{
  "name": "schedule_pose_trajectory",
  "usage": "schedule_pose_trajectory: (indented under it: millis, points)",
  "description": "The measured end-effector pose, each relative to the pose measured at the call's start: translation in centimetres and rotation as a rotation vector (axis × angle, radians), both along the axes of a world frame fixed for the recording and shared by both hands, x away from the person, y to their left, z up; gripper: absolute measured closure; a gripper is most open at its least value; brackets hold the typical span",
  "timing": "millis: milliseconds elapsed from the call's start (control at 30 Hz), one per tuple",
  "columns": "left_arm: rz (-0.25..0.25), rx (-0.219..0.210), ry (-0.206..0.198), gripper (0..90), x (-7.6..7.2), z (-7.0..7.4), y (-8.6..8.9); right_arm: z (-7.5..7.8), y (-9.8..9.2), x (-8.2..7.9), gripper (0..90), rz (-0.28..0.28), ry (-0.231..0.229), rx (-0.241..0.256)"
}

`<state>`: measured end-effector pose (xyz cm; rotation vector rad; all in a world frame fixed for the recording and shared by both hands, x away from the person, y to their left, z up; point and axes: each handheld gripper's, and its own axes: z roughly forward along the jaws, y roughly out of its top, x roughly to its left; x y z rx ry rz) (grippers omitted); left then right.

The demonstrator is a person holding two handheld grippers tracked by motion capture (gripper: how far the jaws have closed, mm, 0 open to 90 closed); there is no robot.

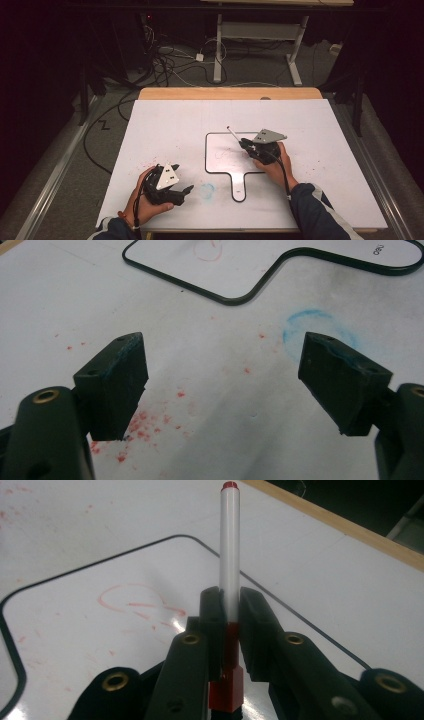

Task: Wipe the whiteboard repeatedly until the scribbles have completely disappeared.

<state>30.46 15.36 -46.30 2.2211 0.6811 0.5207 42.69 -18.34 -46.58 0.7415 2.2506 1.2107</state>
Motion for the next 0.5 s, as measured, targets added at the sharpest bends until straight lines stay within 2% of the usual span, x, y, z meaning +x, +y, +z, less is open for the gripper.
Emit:
schedule_pose_trajectory:
  millis: [100,233,300,400,500]
  points:
    - [0.003,-0.011,0.007,18.8,0.3,0.0,-0.1,0.5,0.0,-0.7,82.2,0.026,0.009,0.023]
    - [0.023,-0.07,0.002,19.8,0.7,0.7,-0.5,1.3,0.3,-1.6,82.2,0.059,-0.001,0.05]
    - [0.025,-0.121,-0.002,20.5,1.2,1.3,-0.9,1.4,0.6,-1.9,82.2,0.073,-0.006,0.057]
    - [0.021,-0.224,0.025,21.7,2.2,1.9,-1.9,1.6,0.8,-2.5,82.2,0.097,-0.002,0.081]
    - [0.027,-0.277,0.033,21.9,3.2,2.5,-3.4,1.8,1.1,-3.2,82.2,0.136,-0.007,0.104]
